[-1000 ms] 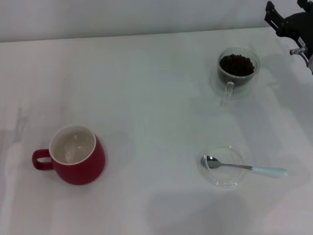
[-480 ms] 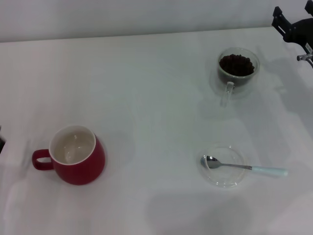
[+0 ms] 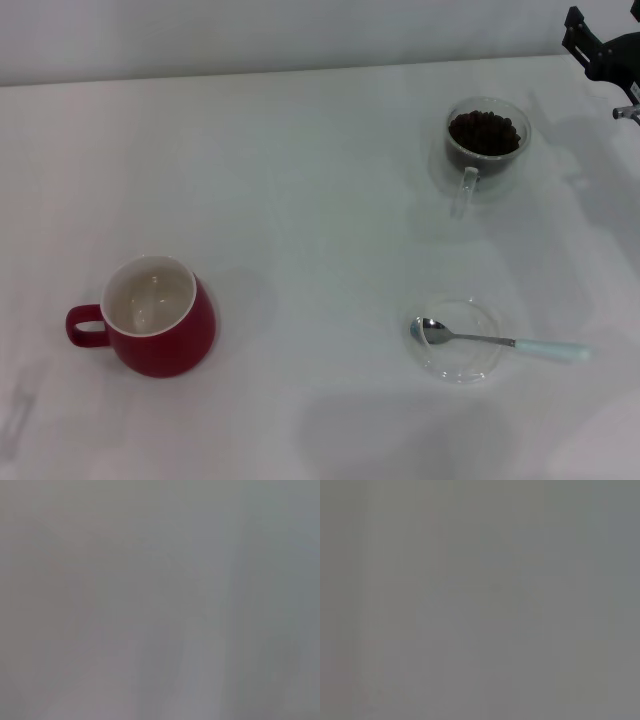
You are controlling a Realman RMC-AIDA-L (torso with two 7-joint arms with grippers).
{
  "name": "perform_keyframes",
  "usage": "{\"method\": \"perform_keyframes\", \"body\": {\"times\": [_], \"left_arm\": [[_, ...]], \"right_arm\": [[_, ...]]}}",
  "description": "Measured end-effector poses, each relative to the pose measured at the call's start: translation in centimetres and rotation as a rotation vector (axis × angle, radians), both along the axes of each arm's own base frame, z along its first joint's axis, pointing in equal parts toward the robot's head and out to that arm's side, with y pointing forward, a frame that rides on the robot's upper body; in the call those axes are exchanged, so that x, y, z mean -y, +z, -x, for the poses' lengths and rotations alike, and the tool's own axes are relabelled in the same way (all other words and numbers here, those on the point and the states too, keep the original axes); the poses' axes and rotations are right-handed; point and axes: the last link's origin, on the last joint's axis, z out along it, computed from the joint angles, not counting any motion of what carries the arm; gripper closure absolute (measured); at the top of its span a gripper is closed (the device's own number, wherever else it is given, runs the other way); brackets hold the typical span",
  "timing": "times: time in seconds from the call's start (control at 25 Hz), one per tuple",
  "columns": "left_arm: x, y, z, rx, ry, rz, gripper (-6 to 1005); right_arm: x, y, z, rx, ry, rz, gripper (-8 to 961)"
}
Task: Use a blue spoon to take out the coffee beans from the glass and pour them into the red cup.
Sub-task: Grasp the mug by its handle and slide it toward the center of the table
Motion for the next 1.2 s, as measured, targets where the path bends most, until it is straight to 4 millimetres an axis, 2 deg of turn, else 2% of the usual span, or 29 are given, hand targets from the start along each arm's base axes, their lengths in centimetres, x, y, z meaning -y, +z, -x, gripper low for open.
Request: {"method": "perform_keyframes", "body": {"times": [0.28,0.64,1.0,1.2], "left_arm": [[-0.7,-1.4,-0.3,-0.064,-0.09,0.159,138],[-1.3,-1.7,0.1,-0.096,-0.087,0.202,144],[-5.2,-3.7,-0.1,-0.105,-0.078,0.329,151],[-5.7,-4.1,-0.3,-0.102,-0.079,0.343,154]], "right_arm": [[-0.4,0.0,0.4,-0.001,0.011,-0.001,85],[-0.6,0.0,0.6,-0.003,0.013,0.0,85],[-0.7,-0.2,0.9,-0.005,0.017,0.002,84],[-0.7,-0.2,0.8,-0.006,0.015,0.002,84]]}}
